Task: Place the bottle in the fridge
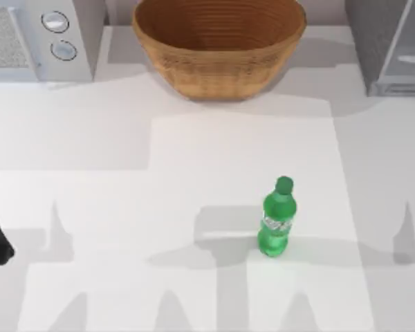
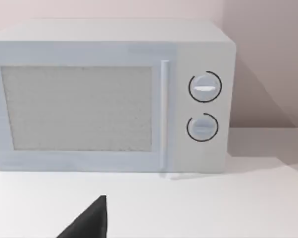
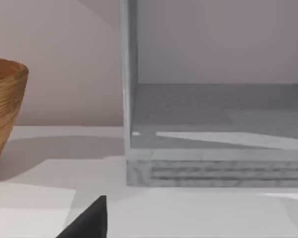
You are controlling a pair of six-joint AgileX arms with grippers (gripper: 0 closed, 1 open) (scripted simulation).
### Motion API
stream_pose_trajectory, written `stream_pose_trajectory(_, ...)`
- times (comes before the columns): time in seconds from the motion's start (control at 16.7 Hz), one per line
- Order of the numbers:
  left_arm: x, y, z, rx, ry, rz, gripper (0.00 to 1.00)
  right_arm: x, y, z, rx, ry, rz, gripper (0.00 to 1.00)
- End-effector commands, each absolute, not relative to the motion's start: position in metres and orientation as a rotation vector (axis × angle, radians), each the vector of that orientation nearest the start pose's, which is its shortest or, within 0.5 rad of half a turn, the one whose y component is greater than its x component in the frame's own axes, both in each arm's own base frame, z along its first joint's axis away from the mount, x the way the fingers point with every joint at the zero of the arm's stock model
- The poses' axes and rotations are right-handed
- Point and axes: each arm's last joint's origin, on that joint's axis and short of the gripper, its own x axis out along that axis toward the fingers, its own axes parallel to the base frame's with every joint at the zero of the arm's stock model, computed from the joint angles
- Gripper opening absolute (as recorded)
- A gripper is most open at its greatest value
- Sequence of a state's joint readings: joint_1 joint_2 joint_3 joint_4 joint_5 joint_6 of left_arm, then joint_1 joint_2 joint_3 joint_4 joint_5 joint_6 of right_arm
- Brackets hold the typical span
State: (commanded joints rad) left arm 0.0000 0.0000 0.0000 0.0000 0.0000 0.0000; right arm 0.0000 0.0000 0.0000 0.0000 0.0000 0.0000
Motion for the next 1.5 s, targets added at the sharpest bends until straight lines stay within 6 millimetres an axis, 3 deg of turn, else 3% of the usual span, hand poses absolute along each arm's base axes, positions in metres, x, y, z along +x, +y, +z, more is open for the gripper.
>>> stream_pose_trajectory(0.36,0.106,-0.001,0.16,0.0,0.0,0.0,1.0,0.112,0.004,0.164,-0.002,-0.006,0.053,1.0)
stream_pose_trajectory(0.72,0.106,-0.001,0.16,0.0,0.0,0.0,1.0,0.14,0.027,0.164,-0.014,0.017,0.233,1.0)
stream_pose_trajectory(1.08,0.106,-0.001,0.16,0.0,0.0,0.0,1.0,0.164,0.067,0.128,-0.046,0.14,0.468,1.0)
stream_pose_trajectory(1.5,0.106,-0.001,0.16,0.0,0.0,0.0,1.0,0.163,0.105,0.087,-0.072,0.197,0.693,1.0)
